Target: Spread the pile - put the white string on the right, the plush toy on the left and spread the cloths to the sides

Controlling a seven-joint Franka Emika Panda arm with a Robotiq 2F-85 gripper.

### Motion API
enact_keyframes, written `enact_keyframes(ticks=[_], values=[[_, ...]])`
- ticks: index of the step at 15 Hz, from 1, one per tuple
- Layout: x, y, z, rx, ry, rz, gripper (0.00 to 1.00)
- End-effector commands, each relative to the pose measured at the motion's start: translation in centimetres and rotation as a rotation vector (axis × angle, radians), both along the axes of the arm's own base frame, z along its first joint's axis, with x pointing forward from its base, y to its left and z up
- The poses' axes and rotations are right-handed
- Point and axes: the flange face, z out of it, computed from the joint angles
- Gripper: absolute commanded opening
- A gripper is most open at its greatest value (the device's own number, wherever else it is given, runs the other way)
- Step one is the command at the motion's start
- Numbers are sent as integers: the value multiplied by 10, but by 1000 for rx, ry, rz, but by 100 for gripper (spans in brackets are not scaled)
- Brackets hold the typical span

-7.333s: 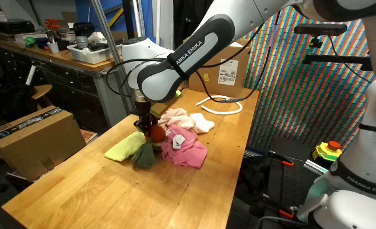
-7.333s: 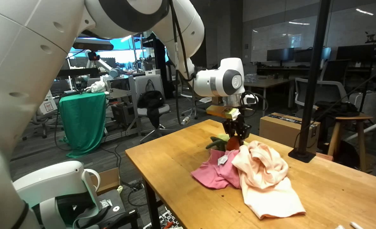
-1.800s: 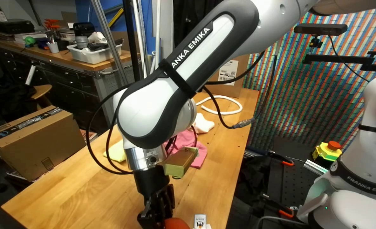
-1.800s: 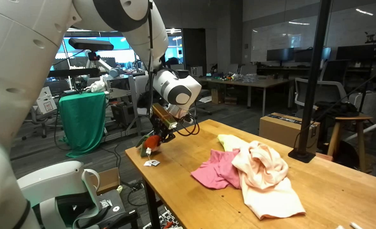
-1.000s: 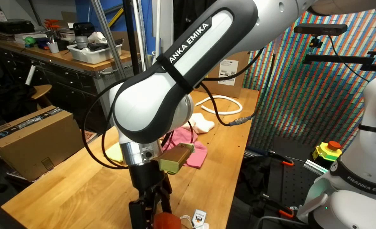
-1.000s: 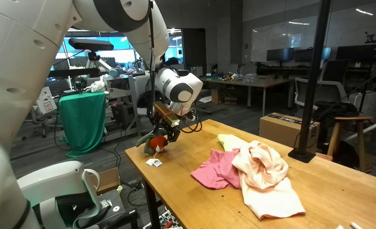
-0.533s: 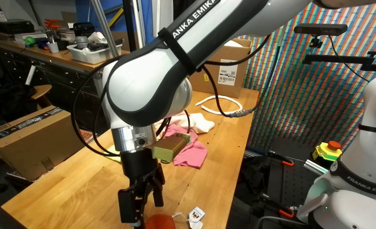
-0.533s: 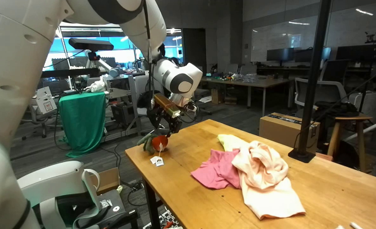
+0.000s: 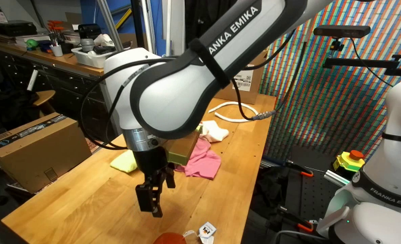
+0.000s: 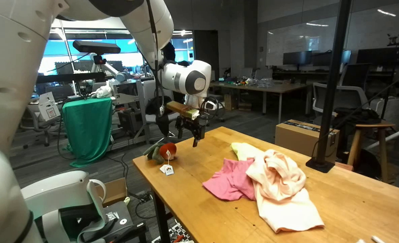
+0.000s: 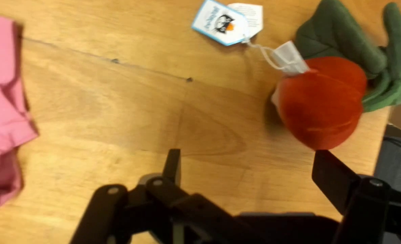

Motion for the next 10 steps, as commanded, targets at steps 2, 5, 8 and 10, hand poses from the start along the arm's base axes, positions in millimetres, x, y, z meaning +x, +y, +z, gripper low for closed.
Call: enact_keyframes(ticks=[2, 5, 8, 10], values=[[8, -20, 5, -133, -161, -27, 100], [13, -36, 20, -178, -259, -65, 100], [15, -51, 45, -201, -354, -108, 100], [15, -65, 61, -228, -416, -141, 100]])
